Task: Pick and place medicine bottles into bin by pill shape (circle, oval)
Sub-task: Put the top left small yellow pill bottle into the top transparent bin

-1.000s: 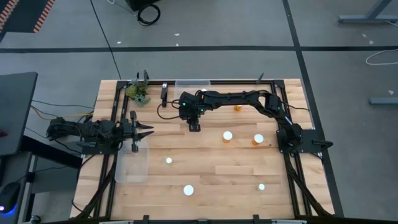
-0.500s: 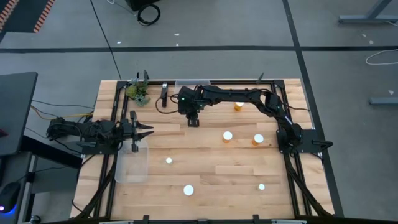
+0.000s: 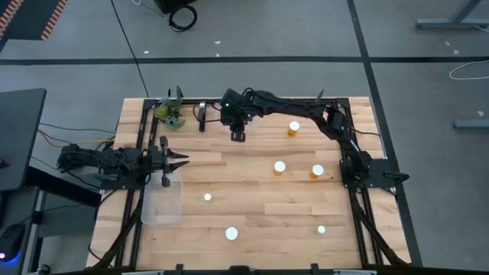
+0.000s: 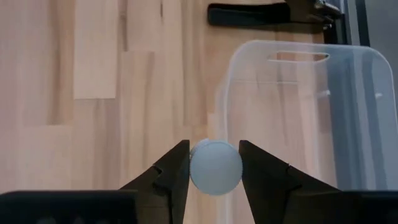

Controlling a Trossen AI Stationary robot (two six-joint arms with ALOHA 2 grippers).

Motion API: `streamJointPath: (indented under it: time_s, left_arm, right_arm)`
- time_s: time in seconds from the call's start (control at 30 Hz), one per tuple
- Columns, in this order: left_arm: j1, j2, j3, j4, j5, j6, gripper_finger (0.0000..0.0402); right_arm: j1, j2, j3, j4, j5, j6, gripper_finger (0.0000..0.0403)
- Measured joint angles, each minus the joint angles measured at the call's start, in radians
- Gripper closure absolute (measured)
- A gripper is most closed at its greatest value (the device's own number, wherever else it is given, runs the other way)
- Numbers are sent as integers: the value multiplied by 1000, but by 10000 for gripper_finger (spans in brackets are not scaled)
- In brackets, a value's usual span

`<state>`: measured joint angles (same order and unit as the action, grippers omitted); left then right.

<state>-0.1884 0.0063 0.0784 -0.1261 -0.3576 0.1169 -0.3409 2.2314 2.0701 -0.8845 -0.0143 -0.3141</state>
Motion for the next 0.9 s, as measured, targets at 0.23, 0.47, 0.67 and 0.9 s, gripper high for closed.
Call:
streamJointPath:
  time_s: [0.23,0.47,0.67,0.9]
  left_arm:
    - [0,0,0,0,0,0,313]
    - [0,0,0,0,0,0,321]
    - [0,0,0,0,0,0,316]
    - [0,0,0,0,0,0,311]
  right_arm:
    - [-41,-1,0,2,0,-4,263]
    - [-68,-6,0,21,-15,-9,263]
    - [-102,-6,0,48,-40,-30,263]
    - [-142,-8,-51,79,-75,-29,260]
